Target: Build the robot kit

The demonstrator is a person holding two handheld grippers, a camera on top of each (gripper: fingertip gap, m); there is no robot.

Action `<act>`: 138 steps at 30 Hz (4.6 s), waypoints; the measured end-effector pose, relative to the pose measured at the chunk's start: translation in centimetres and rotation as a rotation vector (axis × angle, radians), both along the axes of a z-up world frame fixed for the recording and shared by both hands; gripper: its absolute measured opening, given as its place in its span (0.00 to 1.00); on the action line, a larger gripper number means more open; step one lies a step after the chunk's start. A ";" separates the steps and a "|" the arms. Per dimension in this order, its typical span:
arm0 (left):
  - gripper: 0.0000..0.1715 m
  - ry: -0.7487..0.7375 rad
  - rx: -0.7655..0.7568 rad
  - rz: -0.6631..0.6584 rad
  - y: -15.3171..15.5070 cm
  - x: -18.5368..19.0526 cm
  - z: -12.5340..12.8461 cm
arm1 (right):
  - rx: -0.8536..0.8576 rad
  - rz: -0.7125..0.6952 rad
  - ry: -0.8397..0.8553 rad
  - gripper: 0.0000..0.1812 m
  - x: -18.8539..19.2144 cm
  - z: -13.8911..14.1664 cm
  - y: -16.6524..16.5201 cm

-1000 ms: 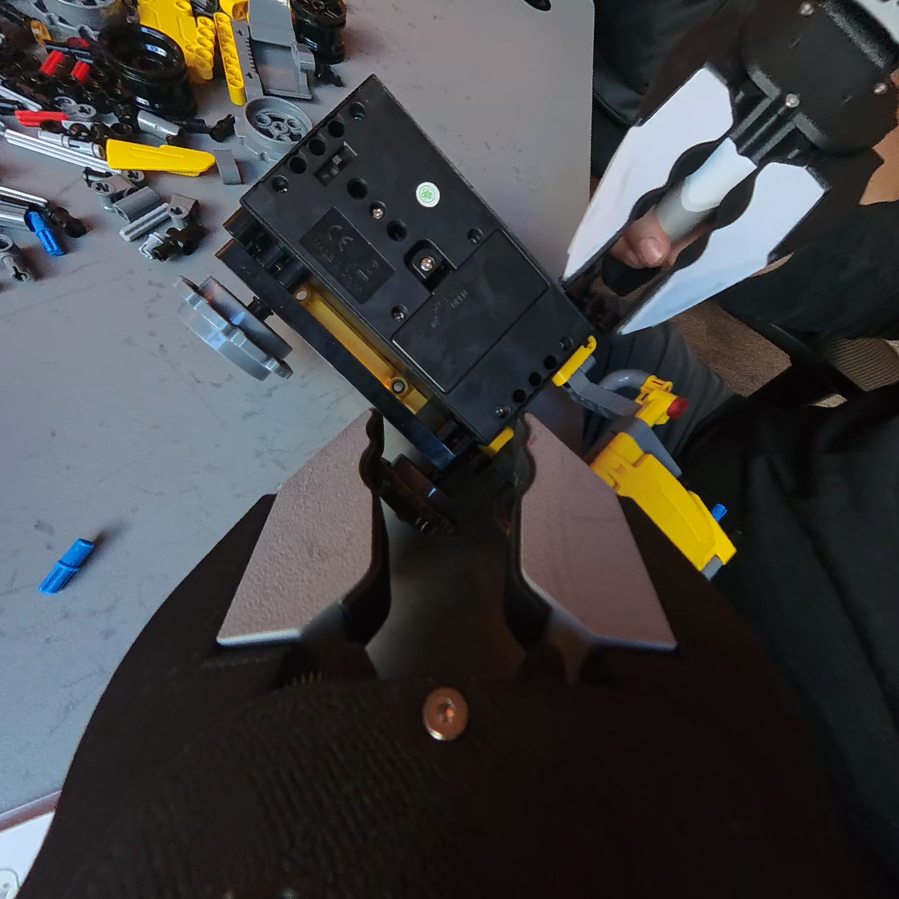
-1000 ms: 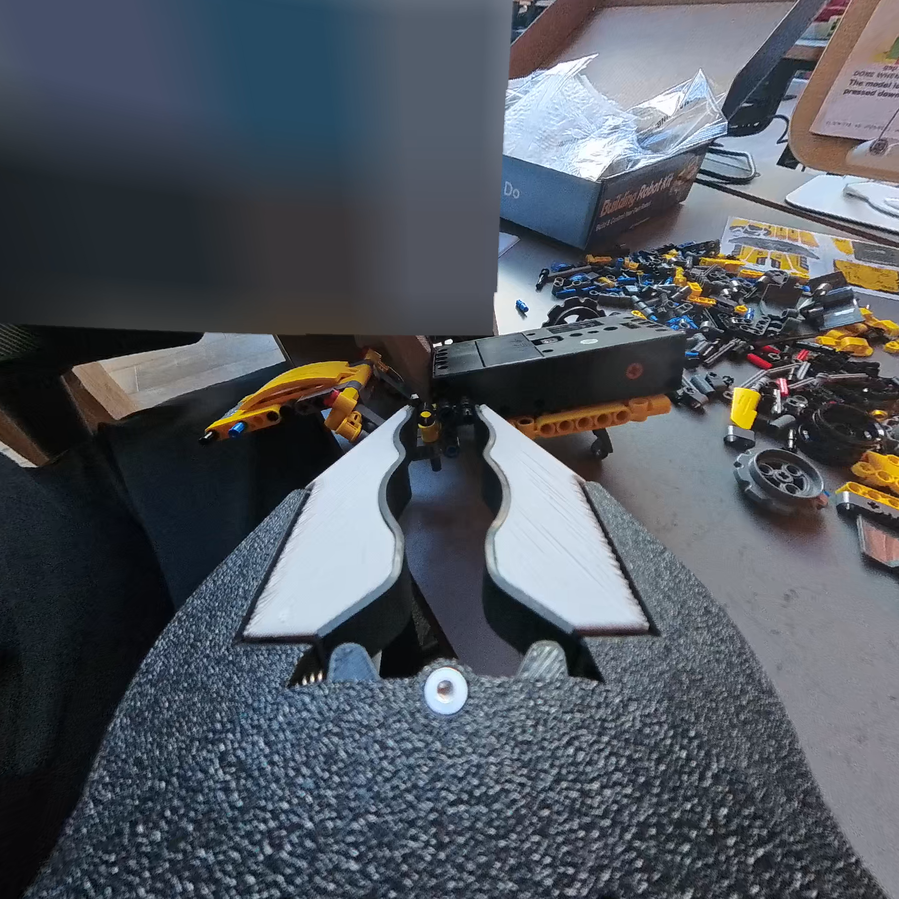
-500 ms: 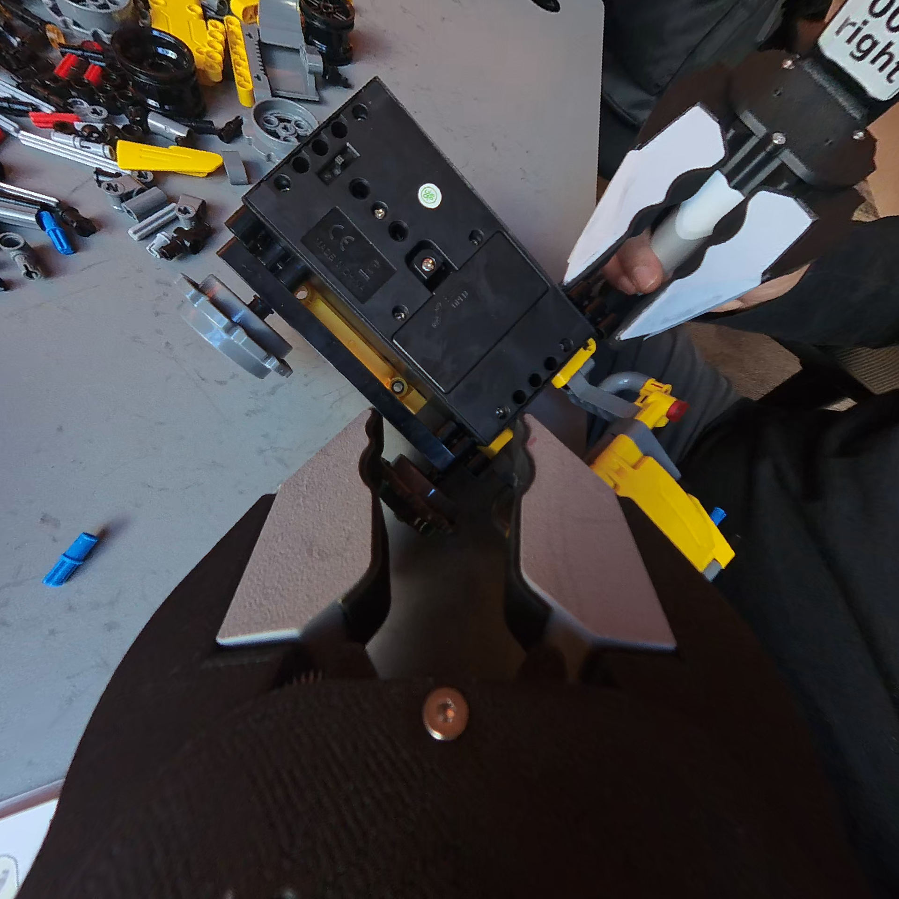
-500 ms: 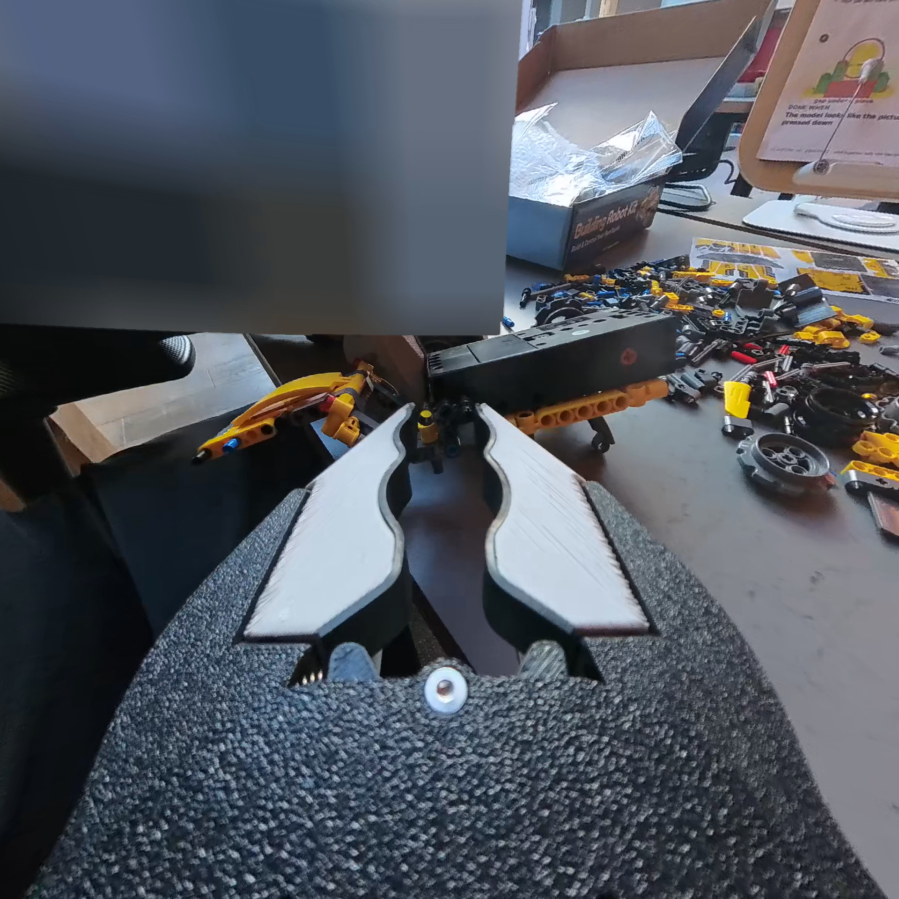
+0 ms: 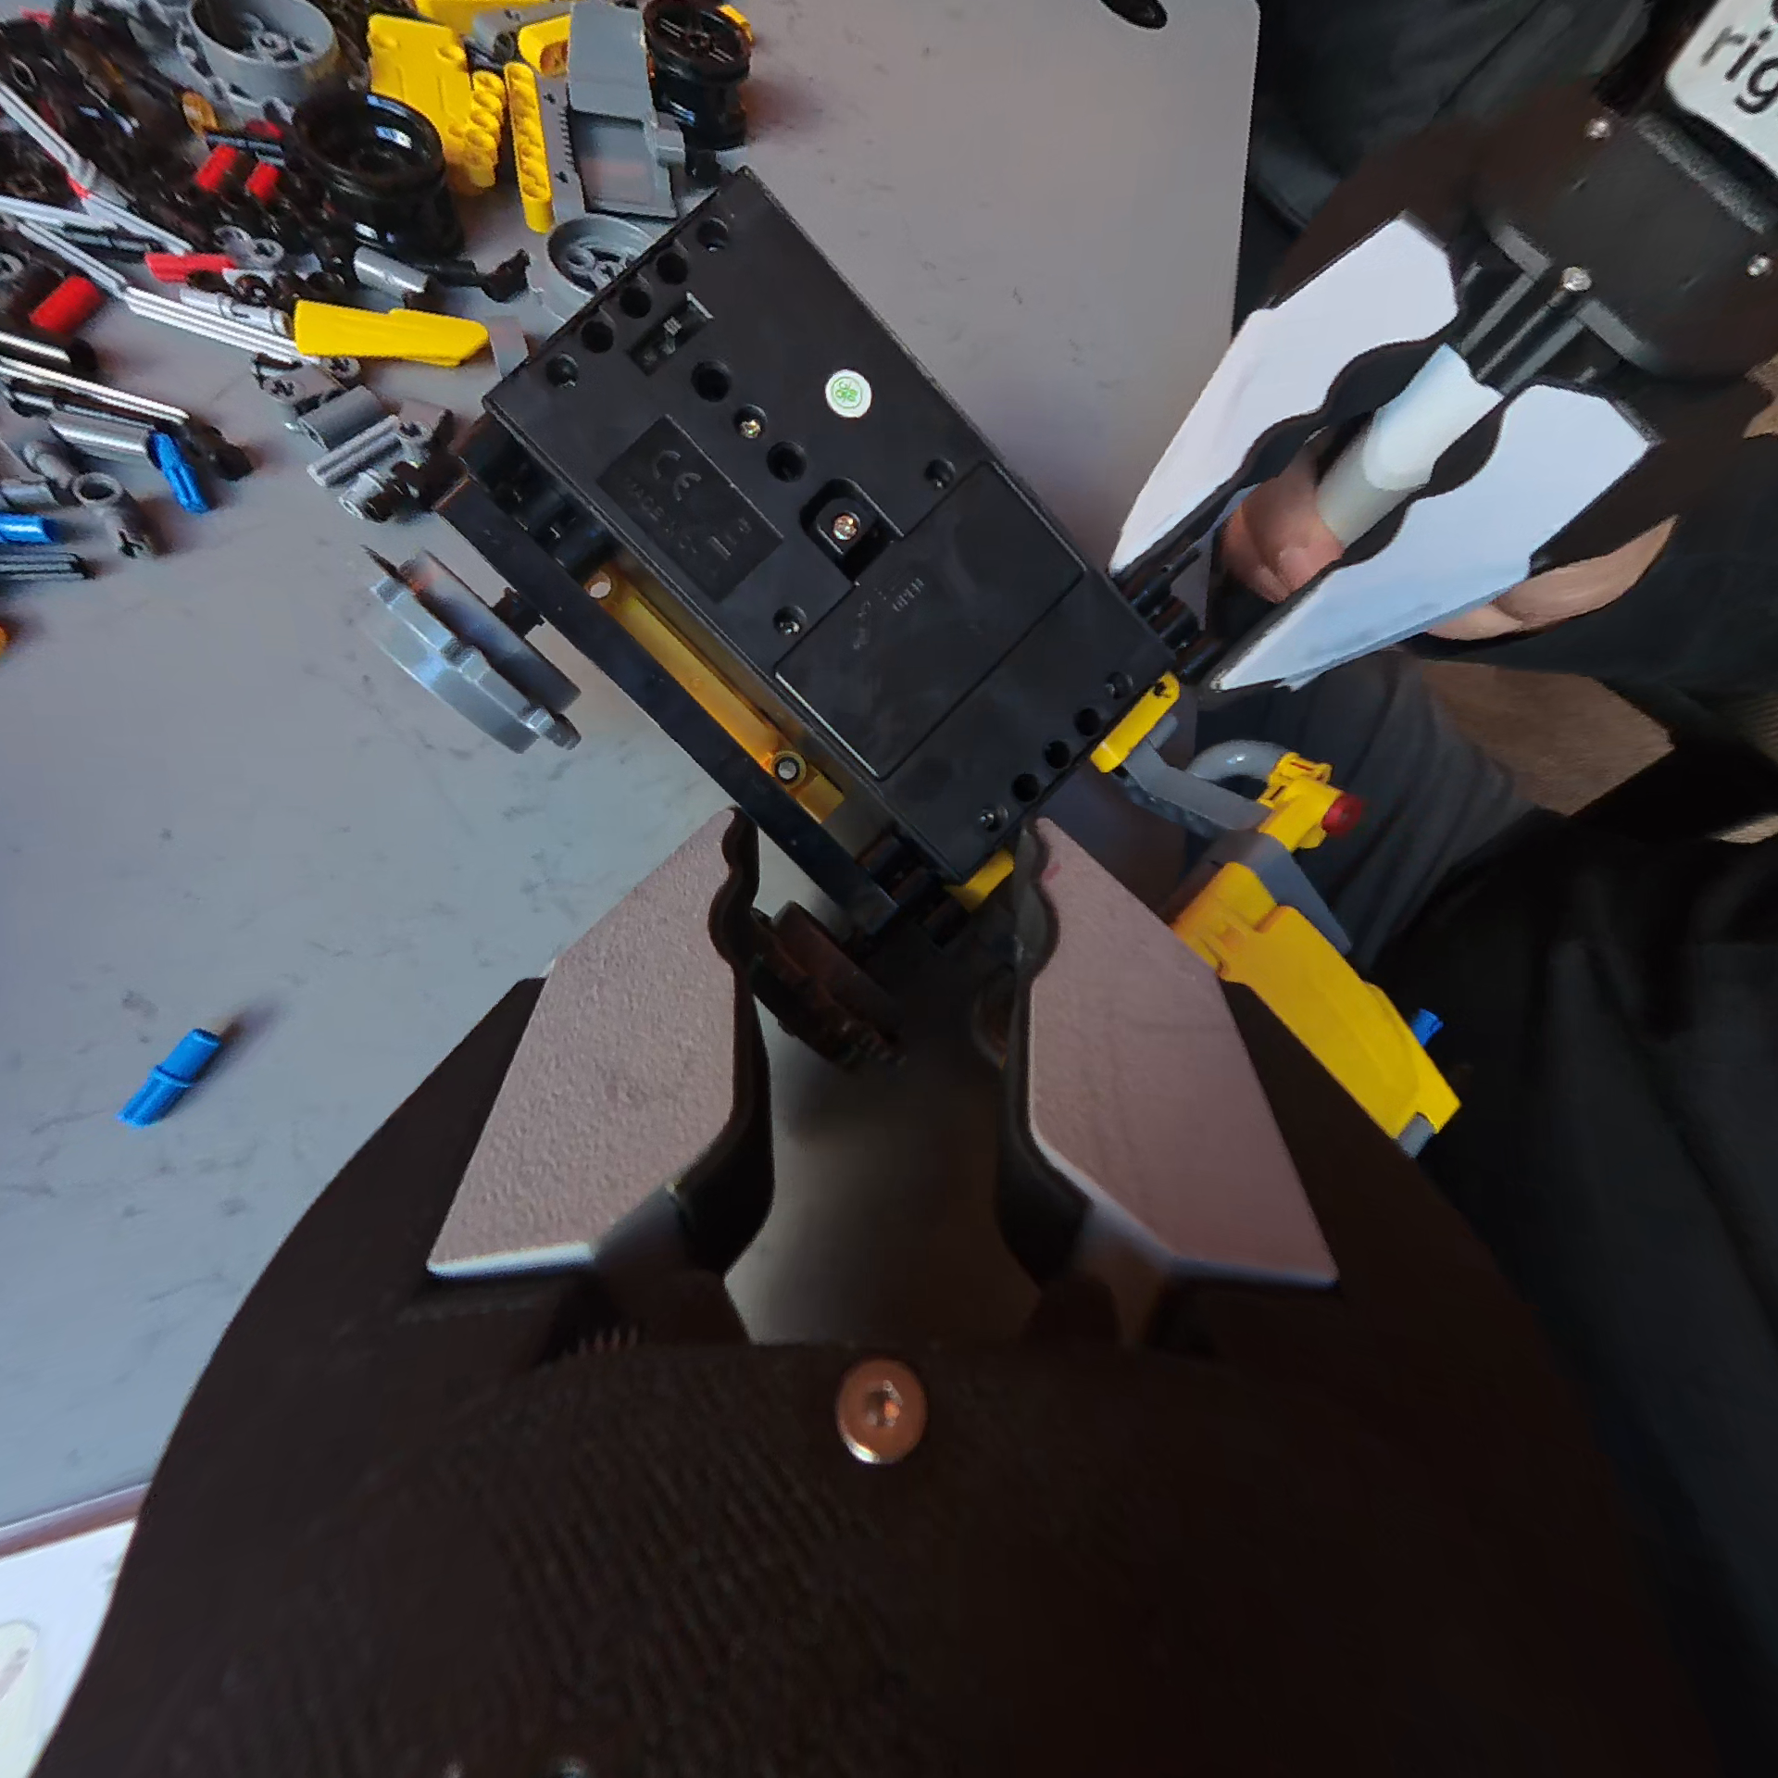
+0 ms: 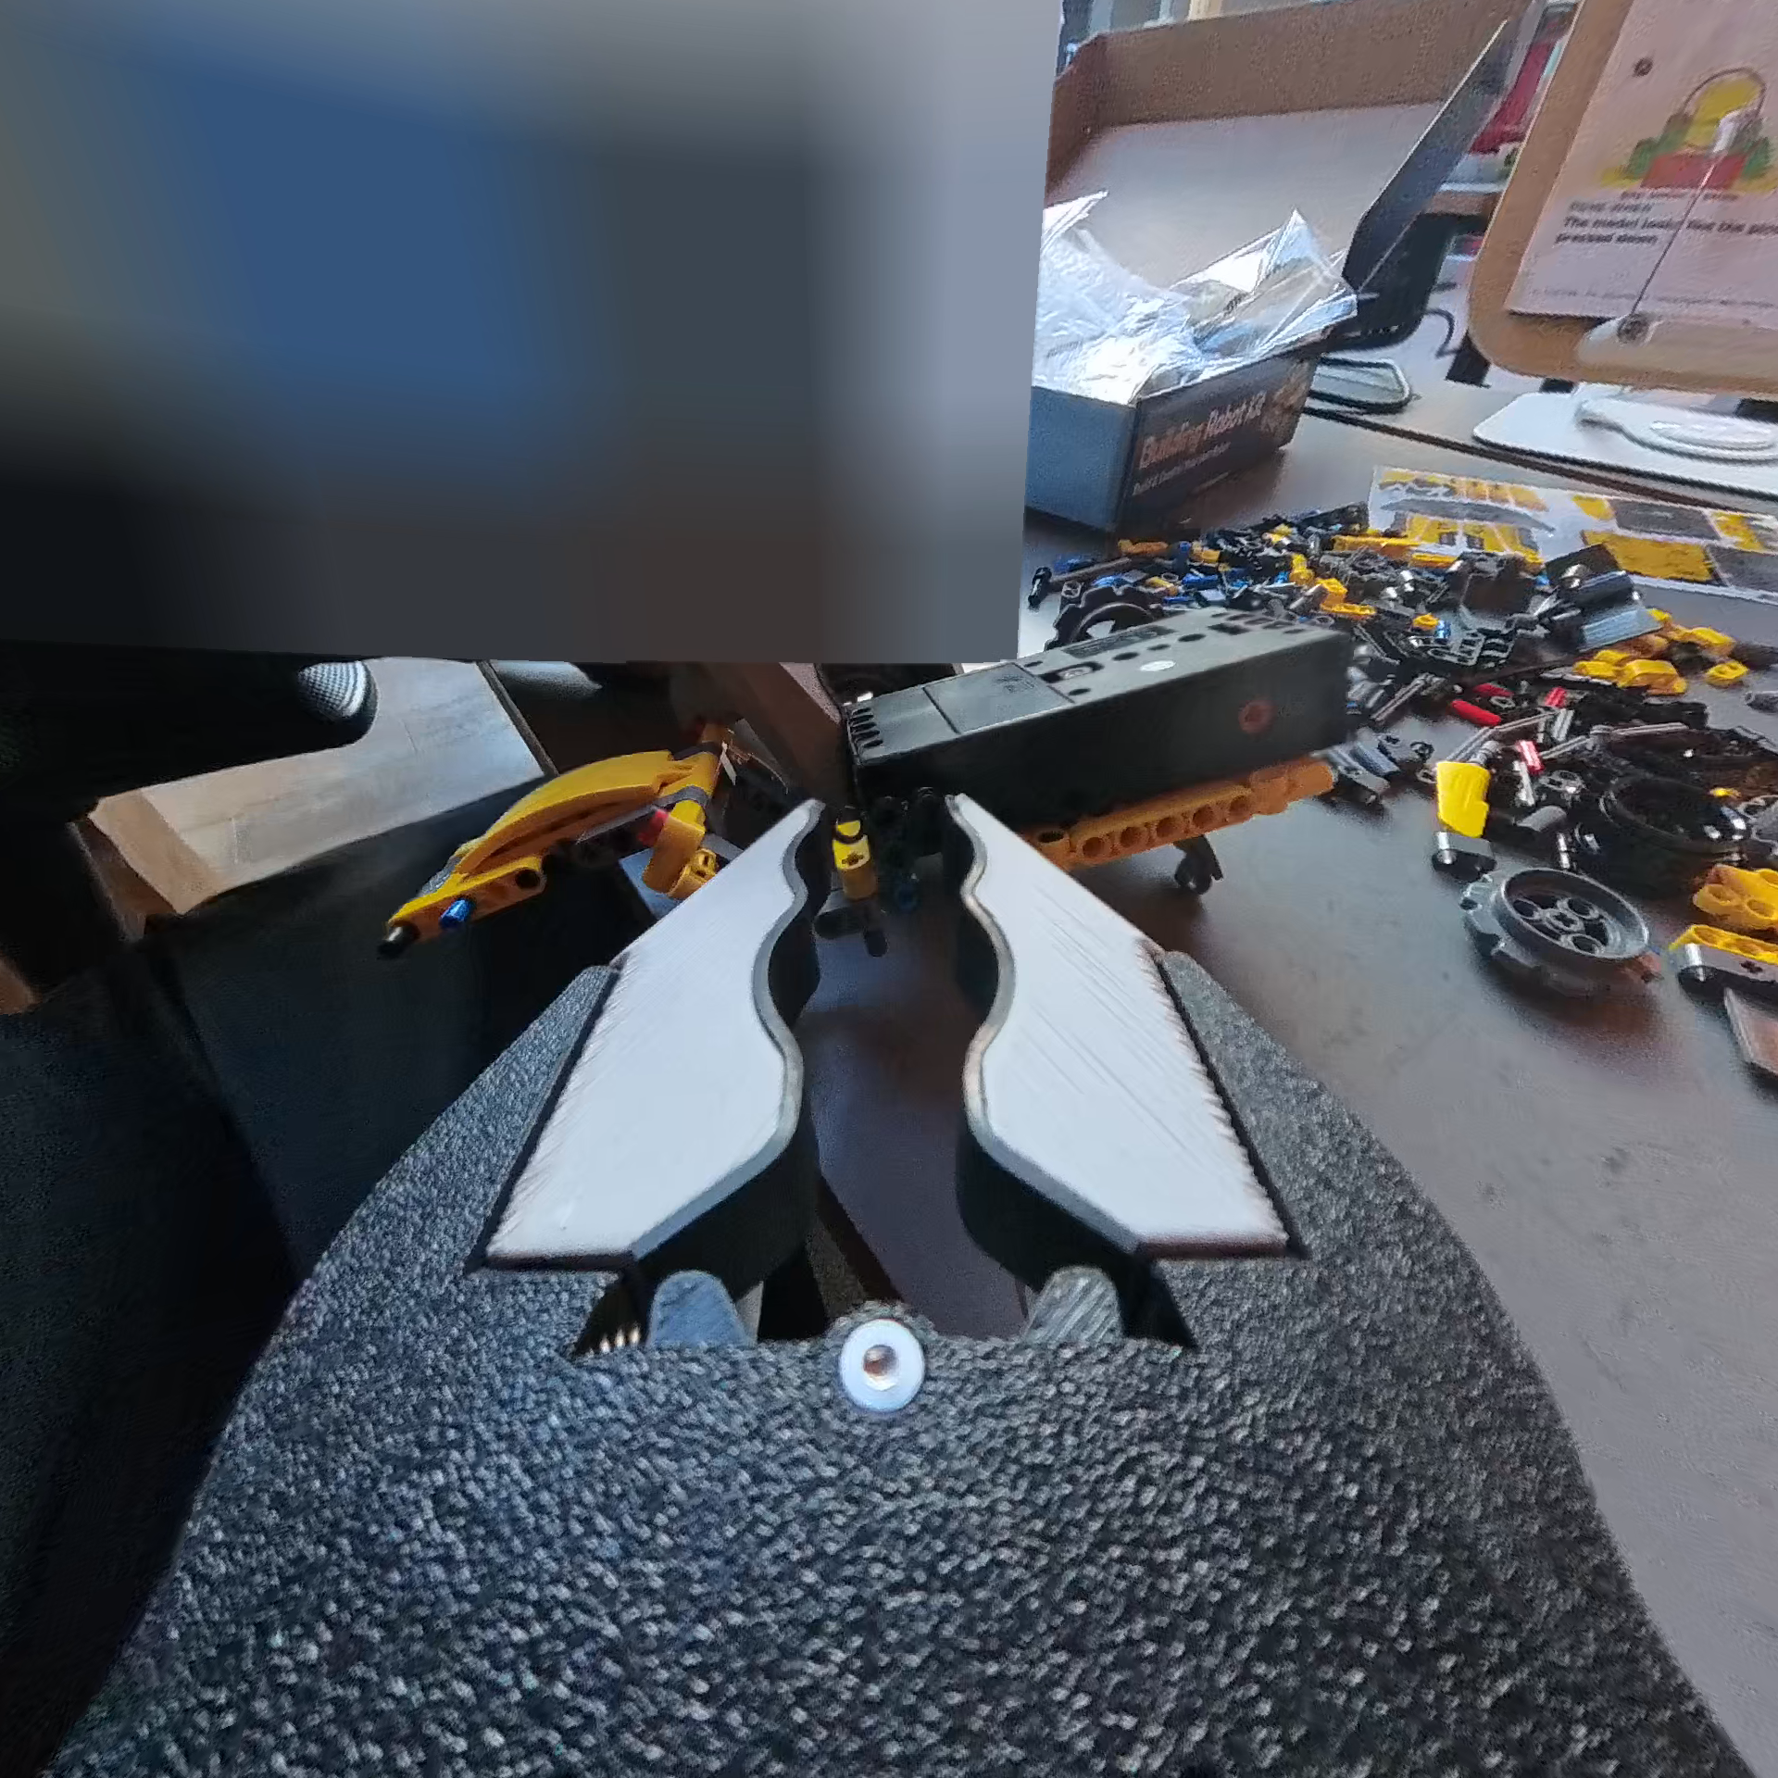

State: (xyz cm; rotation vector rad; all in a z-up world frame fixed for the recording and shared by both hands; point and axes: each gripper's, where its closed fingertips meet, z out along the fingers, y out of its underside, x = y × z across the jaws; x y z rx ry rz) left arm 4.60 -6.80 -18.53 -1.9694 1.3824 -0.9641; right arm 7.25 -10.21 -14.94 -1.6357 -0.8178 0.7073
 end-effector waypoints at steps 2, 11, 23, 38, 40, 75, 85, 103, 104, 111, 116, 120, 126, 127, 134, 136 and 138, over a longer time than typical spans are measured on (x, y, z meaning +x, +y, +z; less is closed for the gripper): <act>0.29 -0.001 0.010 -0.001 0.1 0.0 0.0 | -0.020 0.000 0.019 0.13 0.1 -0.1 0.0; 0.29 -0.012 -0.034 -0.004 0.1 0.0 0.0 | -0.023 0.039 -0.128 0.09 -0.1 -1.2 0.2; 0.29 -0.016 -0.052 -0.012 0.0 0.0 0.0 | -0.041 0.060 -0.144 0.09 1.6 -0.5 0.0; 0.29 -0.108 -0.318 0.012 0.4 -0.1 0.5 | -0.002 0.086 -0.202 0.08 1.2 0.1 1.0; 0.29 -0.112 -0.324 0.019 0.5 -0.1 0.5 | 0.000 0.105 -0.229 0.05 1.0 0.4 1.4; 0.28 -0.129 -0.394 -0.005 0.3 -0.1 0.6 | -0.134 0.363 -0.204 0.04 1.0 0.7 1.7; 0.28 -0.123 -0.376 0.001 0.3 0.0 0.5 | -0.115 0.342 -0.171 0.04 0.9 0.5 1.6; 0.28 -0.114 -0.358 0.007 0.3 -0.1 0.4 | -0.084 0.340 -0.257 0.04 0.9 -0.2 1.5; 0.28 -0.115 -0.357 0.009 0.3 -0.1 0.4 | -0.083 0.336 -0.265 0.04 0.9 -0.2 1.5; 0.28 -0.118 -0.360 0.017 0.4 -0.1 0.4 | -0.070 0.331 -0.302 0.04 0.9 -0.2 1.6; 0.28 -0.118 -0.353 0.018 0.4 -0.1 0.4 | -0.064 0.338 -0.307 0.04 1.1 -0.2 1.8; 0.28 -0.118 -0.352 0.018 0.4 -0.1 0.5 | -0.047 0.335 -0.324 0.04 1.4 -0.2 2.0; 0.28 -0.119 -0.355 0.017 0.4 -0.1 0.5 | -0.063 0.345 -0.251 0.05 1.3 0.4 1.7; 0.28 -0.119 -0.356 0.017 0.4 -0.1 0.5 | -0.066 0.348 -0.241 0.04 1.2 0.5 1.7; 0.28 -0.118 -0.355 0.015 0.3 -0.1 0.5 | -0.105 0.338 -0.208 0.05 1.0 0.2 1.8; 0.28 -0.119 -0.356 0.015 0.3 -0.1 0.5 | -0.121 0.336 -0.192 0.04 1.0 0.2 1.7; 0.28 -0.119 -0.356 0.015 0.3 -0.1 0.5 | -0.137 0.338 -0.185 0.04 1.0 0.2 1.6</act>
